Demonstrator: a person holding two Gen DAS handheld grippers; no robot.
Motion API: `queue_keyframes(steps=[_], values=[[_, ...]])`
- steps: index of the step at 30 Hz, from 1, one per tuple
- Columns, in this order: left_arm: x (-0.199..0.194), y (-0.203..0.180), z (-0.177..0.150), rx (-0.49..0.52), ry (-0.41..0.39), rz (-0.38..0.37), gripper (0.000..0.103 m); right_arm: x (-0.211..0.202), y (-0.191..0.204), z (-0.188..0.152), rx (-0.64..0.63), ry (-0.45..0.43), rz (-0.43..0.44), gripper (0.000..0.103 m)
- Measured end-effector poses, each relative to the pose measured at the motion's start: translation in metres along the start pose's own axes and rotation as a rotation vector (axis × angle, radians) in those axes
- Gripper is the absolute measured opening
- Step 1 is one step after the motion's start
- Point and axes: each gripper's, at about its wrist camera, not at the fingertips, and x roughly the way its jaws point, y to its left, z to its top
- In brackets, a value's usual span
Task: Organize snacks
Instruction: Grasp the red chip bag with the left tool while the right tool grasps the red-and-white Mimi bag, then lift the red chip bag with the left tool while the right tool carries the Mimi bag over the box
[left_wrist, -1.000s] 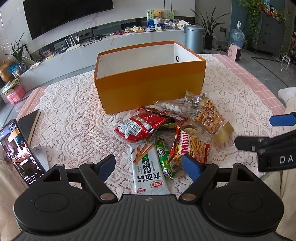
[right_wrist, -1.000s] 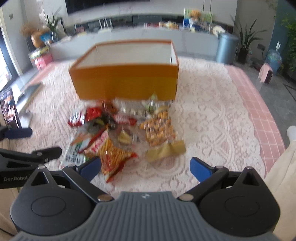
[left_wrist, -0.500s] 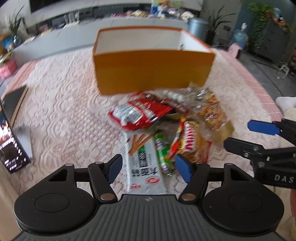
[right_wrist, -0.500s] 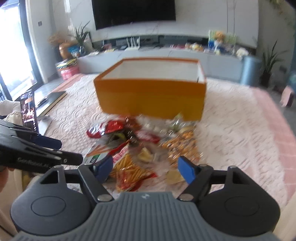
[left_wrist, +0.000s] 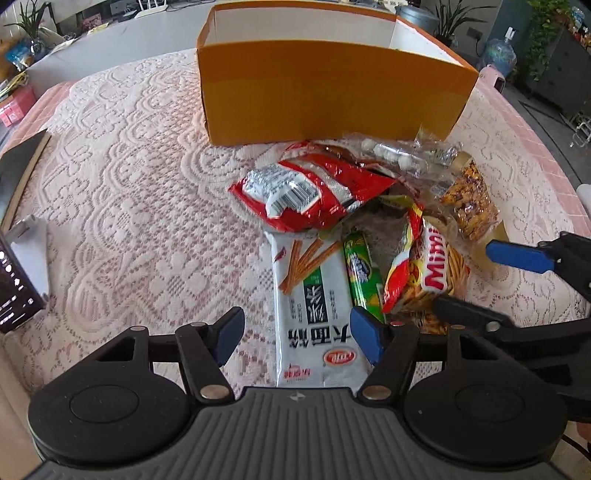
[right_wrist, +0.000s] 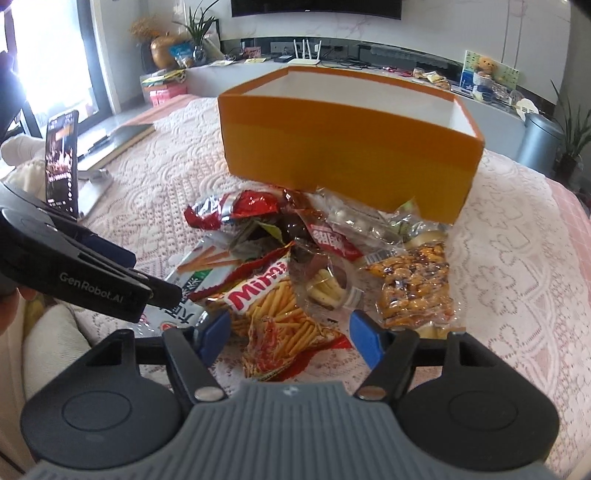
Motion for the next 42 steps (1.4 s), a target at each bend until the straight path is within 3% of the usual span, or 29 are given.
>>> queue_keyframes(steps=[7, 9, 11, 16, 20, 30, 34, 37, 38, 42], values=[[0.001, -0.003, 0.009, 0.07, -0.104, 0.035, 0.082, 0.018, 0.002, 0.005, -0.036, 0.009, 0.037, 0.071], [0.004, -0.006, 0.011, 0.095, -0.125, 0.049, 0.082, 0.022, 0.001, 0.007, -0.035, 0.006, 0.046, 0.067], [0.006, -0.008, 0.012, 0.124, -0.144, 0.064, 0.082, 0.023, 0.001, 0.008, -0.035, 0.002, 0.064, 0.052], [0.01, -0.012, 0.011, 0.216, -0.191, 0.122, 0.082, 0.013, 0.001, 0.012, -0.027, 0.012, 0.058, 0.045], [0.012, -0.016, 0.013, 0.278, -0.218, 0.149, 0.082, -0.008, -0.01, 0.02, 0.015, -0.054, 0.037, 0.043], [0.039, -0.04, 0.016, 0.579, -0.259, 0.251, 0.081, 0.005, -0.026, 0.038, 0.072, -0.11, 0.026, 0.042], [0.054, -0.048, 0.018, 0.634, -0.267, 0.284, 0.076, 0.009, -0.027, 0.038, 0.078, -0.108, 0.051, 0.043], [0.06, -0.051, 0.021, 0.639, -0.264, 0.243, 0.061, 0.011, -0.028, 0.038, 0.095, -0.1, 0.054, 0.049], [0.06, -0.051, 0.022, 0.631, -0.265, 0.236, 0.06, 0.013, -0.029, 0.037, 0.103, -0.094, 0.059, 0.051], [0.061, -0.052, 0.02, 0.623, -0.286, 0.258, 0.047, 0.017, -0.029, 0.035, 0.123, -0.078, 0.081, 0.051]])
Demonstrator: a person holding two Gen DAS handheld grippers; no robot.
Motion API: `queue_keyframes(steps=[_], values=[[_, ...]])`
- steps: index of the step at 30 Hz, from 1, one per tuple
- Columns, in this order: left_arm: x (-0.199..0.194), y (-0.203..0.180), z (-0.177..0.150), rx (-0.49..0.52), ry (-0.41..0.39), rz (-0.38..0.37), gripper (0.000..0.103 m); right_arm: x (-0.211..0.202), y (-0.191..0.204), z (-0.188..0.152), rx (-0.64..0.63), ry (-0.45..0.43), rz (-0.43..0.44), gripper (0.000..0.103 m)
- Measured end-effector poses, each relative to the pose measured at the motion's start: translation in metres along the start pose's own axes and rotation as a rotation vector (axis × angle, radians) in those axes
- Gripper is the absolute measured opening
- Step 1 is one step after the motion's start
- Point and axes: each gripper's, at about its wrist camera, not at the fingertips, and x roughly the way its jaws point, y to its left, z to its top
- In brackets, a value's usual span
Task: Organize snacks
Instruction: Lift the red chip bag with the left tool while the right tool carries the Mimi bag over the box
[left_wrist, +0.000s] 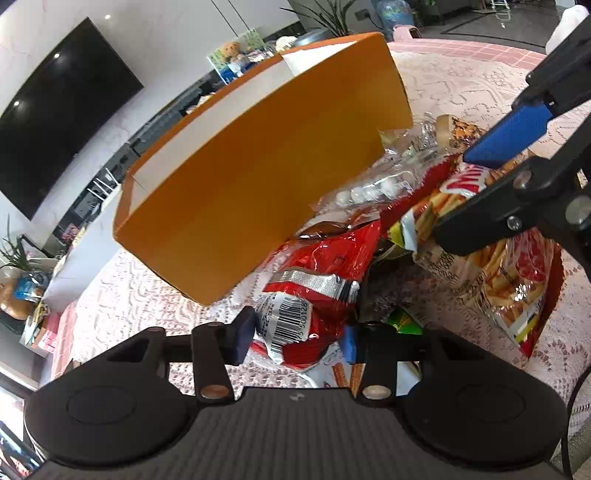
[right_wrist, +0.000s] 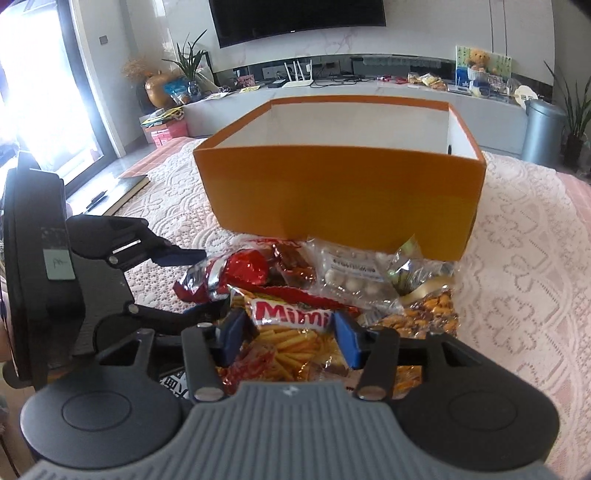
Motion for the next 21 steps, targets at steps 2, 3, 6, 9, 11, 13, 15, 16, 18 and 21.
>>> queue_keyframes(steps=[2, 3, 6, 9, 11, 13, 15, 16, 18, 21], values=[[-0.004, 0.001, -0.001, -0.019, -0.006, 0.012, 0.043, 0.0, 0.0, 0.0, 0.004, 0.0, 0.0, 0.05], [-0.006, 0.005, -0.001, -0.043, -0.008, 0.008, 0.042, 0.0, 0.0, -0.001, 0.01, 0.002, 0.0, 0.05], [-0.016, 0.016, -0.003, -0.106, -0.019, -0.003, 0.039, -0.002, -0.003, -0.002, 0.045, 0.008, 0.011, 0.049], [-0.028, 0.025, -0.004, -0.176, -0.026, -0.011, 0.037, -0.006, -0.003, -0.003, 0.069, 0.008, 0.013, 0.046], [-0.036, 0.03, -0.004, -0.213, -0.034, -0.018, 0.037, -0.011, -0.003, -0.003, 0.074, -0.002, 0.012, 0.045], [-0.045, 0.034, -0.004, -0.247, -0.051, -0.033, 0.037, -0.017, -0.001, -0.003, 0.074, -0.015, 0.011, 0.044], [-0.054, 0.038, -0.004, -0.275, -0.066, -0.043, 0.037, -0.023, 0.0, -0.003, 0.075, -0.027, 0.01, 0.043], [-0.06, 0.041, -0.003, -0.292, -0.071, -0.046, 0.037, -0.027, 0.0, -0.002, 0.079, -0.033, 0.012, 0.043], [-0.068, 0.046, -0.003, -0.332, -0.08, -0.06, 0.037, -0.034, 0.0, -0.001, 0.088, -0.047, 0.016, 0.043], [-0.08, 0.058, -0.002, -0.4, -0.095, -0.086, 0.037, -0.044, -0.001, 0.002, 0.092, -0.075, 0.014, 0.042]])
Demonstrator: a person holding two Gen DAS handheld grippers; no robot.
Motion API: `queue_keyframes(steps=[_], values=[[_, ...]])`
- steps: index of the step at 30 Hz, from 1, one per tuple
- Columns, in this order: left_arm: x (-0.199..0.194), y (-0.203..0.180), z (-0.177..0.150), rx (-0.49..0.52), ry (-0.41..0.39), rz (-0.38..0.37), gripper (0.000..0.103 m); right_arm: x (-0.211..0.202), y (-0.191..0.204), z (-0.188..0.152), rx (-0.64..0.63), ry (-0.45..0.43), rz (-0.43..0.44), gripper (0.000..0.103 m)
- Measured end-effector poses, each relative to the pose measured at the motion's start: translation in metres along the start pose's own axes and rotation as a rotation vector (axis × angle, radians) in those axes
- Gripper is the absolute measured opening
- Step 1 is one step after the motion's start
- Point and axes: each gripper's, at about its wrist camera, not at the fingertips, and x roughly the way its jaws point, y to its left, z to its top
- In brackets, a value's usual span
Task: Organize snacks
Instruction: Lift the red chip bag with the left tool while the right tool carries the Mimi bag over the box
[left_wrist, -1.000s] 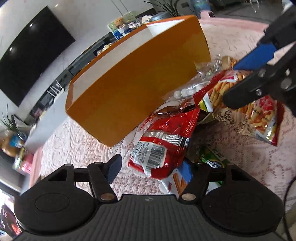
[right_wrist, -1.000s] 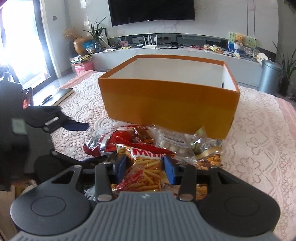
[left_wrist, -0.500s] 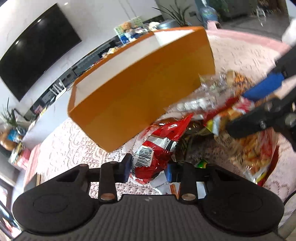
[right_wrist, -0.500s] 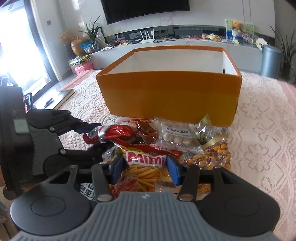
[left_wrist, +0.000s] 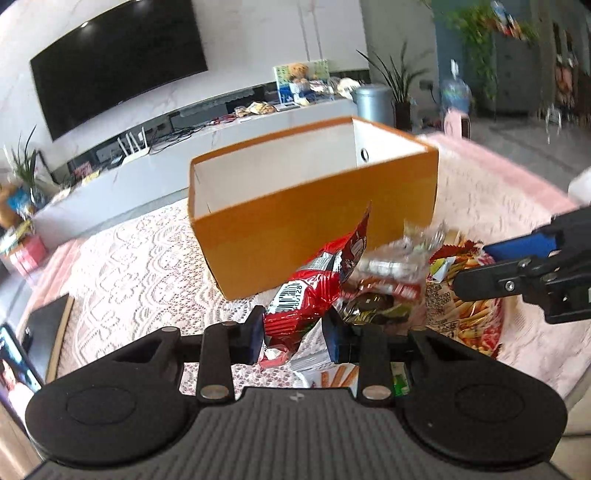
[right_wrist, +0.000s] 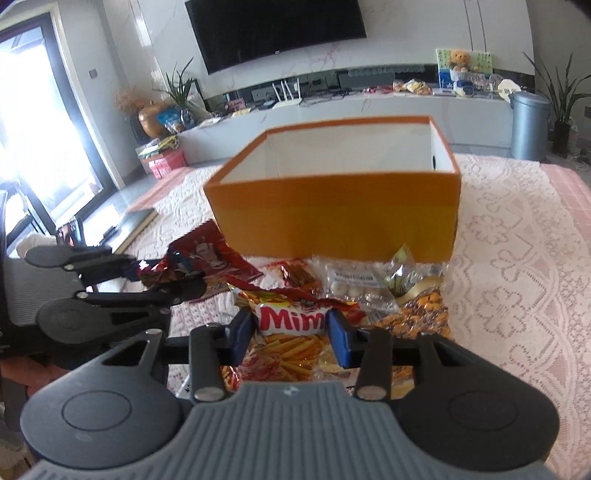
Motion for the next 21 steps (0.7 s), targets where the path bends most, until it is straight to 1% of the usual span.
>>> queue_keyframes(steps=[4, 7, 11, 13, 17, 21], values=[[-0.014, 0.008, 0.01, -0.053, -0.027, -0.034, 0.037, -0.013, 0.004, 0.01, -0.029, -0.042, -0.016, 0.042], [-0.019, 0.015, 0.021, -0.095, -0.043, -0.044, 0.037, -0.021, 0.004, 0.02, -0.05, -0.071, -0.031, 0.041], [-0.019, 0.034, 0.043, -0.197, -0.039, -0.051, 0.037, -0.027, 0.0, 0.043, -0.064, -0.114, -0.044, 0.041], [-0.017, 0.045, 0.056, -0.237, -0.05, -0.064, 0.037, -0.028, -0.002, 0.057, -0.072, -0.137, -0.056, 0.041], [-0.01, 0.058, 0.078, -0.271, -0.058, -0.097, 0.037, -0.026, -0.004, 0.087, -0.086, -0.188, -0.067, 0.041], [0.003, 0.064, 0.097, -0.267, -0.055, -0.084, 0.037, -0.015, -0.008, 0.117, -0.098, -0.229, -0.062, 0.041]])
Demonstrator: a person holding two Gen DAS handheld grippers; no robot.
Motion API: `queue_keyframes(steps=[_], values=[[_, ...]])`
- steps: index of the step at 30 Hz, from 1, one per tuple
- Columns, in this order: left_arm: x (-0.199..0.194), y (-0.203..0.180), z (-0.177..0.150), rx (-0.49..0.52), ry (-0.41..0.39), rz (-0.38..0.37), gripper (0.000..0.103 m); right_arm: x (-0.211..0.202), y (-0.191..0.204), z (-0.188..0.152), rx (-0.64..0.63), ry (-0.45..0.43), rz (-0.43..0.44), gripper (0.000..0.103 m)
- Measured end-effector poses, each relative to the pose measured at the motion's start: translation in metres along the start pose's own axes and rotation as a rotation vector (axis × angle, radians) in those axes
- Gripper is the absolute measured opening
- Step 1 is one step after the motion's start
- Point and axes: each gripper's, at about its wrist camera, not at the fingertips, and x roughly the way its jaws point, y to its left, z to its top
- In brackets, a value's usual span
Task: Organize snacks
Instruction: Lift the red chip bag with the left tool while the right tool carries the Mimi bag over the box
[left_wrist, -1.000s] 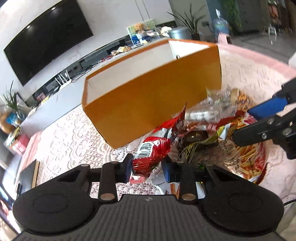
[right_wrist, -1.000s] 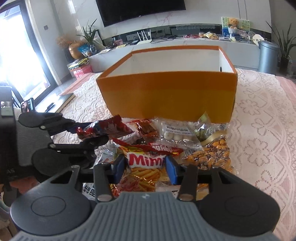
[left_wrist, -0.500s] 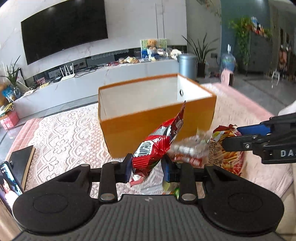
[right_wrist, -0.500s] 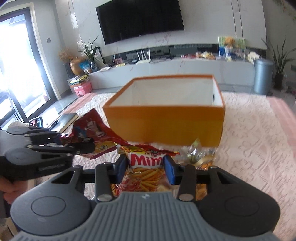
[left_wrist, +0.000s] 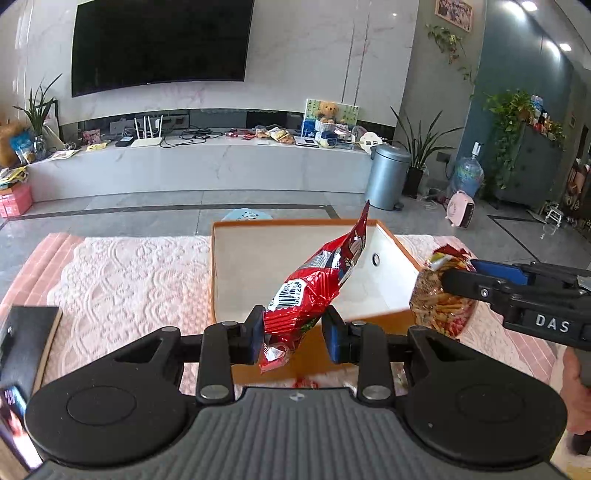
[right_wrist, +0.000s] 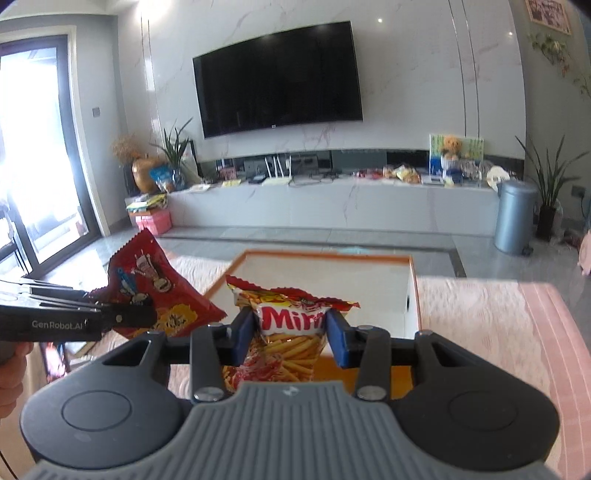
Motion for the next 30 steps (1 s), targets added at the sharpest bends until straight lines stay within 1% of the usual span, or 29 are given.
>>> queue_keyframes(steps=[5, 9, 11, 12, 14, 15, 17, 21, 25, 28, 30], values=[[0.025, 0.001, 0.017, 0.009, 0.025, 0.02, 0.037, 0.039, -0.011, 0.025, 0.029, 0.003, -0.021, 0.041], [0.042, 0.005, 0.024, -0.014, 0.018, 0.049, 0.037, 0.074, -0.018, 0.036, 0.033, 0.001, -0.045, 0.041], [0.053, 0.01, 0.027, -0.042, 0.036, 0.05, 0.037, 0.093, -0.021, 0.041, 0.037, 0.014, -0.048, 0.041], [0.062, 0.013, 0.029, -0.047, 0.064, 0.041, 0.037, 0.103, -0.023, 0.043, 0.039, 0.026, -0.048, 0.041], [0.077, 0.016, 0.03, -0.055, 0.121, 0.028, 0.037, 0.124, -0.025, 0.043, 0.05, 0.064, -0.034, 0.041], [0.085, 0.018, 0.03, -0.058, 0.149, 0.034, 0.037, 0.133, -0.025, 0.042, 0.06, 0.088, -0.026, 0.041], [0.1, 0.021, 0.028, -0.062, 0.195, 0.056, 0.037, 0.153, -0.029, 0.039, 0.08, 0.149, -0.004, 0.041], [0.122, 0.028, 0.027, -0.077, 0.29, 0.05, 0.037, 0.19, -0.032, 0.025, 0.102, 0.274, 0.034, 0.041], [0.142, 0.031, 0.025, -0.084, 0.371, 0.101, 0.037, 0.22, -0.033, 0.012, 0.111, 0.383, 0.052, 0.041], [0.15, 0.035, 0.021, -0.106, 0.413, 0.104, 0.037, 0.234, -0.029, 0.007, 0.124, 0.434, 0.062, 0.041], [0.154, 0.036, 0.02, -0.104, 0.426, 0.107, 0.037, 0.241, -0.026, 0.005, 0.125, 0.458, 0.061, 0.041]])
